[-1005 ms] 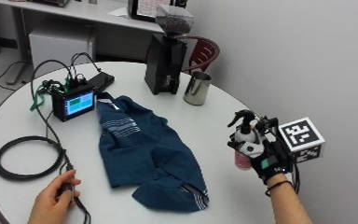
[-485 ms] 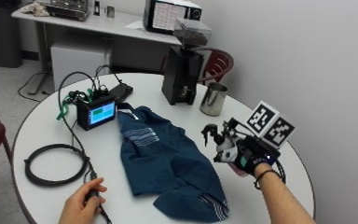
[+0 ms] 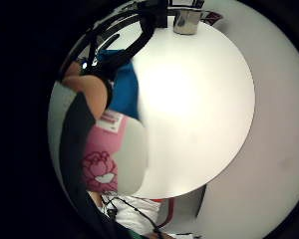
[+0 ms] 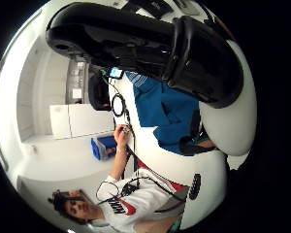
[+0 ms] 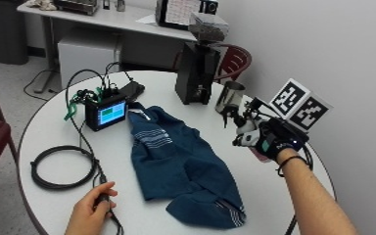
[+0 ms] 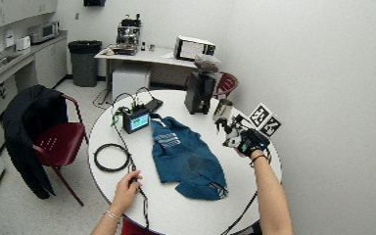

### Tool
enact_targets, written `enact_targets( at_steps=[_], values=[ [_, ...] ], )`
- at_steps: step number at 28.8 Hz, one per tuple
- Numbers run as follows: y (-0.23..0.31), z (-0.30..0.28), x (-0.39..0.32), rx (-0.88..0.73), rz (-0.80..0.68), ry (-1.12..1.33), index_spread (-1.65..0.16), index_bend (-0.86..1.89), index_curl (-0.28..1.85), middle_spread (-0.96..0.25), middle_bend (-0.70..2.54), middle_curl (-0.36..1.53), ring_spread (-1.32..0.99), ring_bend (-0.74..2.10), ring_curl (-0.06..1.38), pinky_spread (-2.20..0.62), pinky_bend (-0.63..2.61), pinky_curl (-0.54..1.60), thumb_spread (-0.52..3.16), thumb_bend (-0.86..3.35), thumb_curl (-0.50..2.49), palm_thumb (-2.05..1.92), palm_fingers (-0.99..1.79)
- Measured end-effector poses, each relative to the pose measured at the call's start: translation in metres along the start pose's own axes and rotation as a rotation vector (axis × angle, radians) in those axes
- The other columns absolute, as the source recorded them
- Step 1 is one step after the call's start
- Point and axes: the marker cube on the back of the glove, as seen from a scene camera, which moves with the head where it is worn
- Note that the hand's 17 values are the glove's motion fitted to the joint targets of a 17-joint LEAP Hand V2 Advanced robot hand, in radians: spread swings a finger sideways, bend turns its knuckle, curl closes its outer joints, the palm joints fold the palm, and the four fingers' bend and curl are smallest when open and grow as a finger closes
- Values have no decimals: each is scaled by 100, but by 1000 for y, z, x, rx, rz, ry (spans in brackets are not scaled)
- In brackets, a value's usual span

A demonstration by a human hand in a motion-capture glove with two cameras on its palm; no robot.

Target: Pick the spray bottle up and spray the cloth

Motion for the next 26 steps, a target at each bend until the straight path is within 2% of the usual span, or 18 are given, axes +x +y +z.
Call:
enact_targets(
  at_steps=[7, 10, 17, 20, 24, 26],
  values=[
    [7, 72, 28, -156, 50, 44, -24, 9, 22, -14, 35, 48, -14, 53, 44, 4, 25, 36, 64, -3, 63, 107, 97],
    [5, 60, 26, -148, 38, 53, -24, 9, 22, -14, 34, 48, -14, 53, 44, 4, 25, 37, 64, -3, 63, 107, 97],
    [-6, -10, -20, 1, -2, 75, -24, 9, 22, -14, 34, 49, -14, 53, 44, 3, 25, 37, 63, -3, 64, 106, 97],
    [-7, 2, -22, 0, 15, 107, -24, 9, 22, -14, 34, 49, -14, 53, 44, 2, 26, 37, 63, -3, 64, 106, 98],
    [-3, 47, 0, -98, 52, 111, -24, 9, 22, -14, 34, 49, -14, 53, 45, 1, 26, 37, 64, -3, 65, 106, 98],
    [-3, 51, 6, -113, 53, 111, -24, 9, 22, -14, 34, 49, -14, 53, 45, 1, 26, 37, 64, -3, 65, 106, 98]
  ],
)
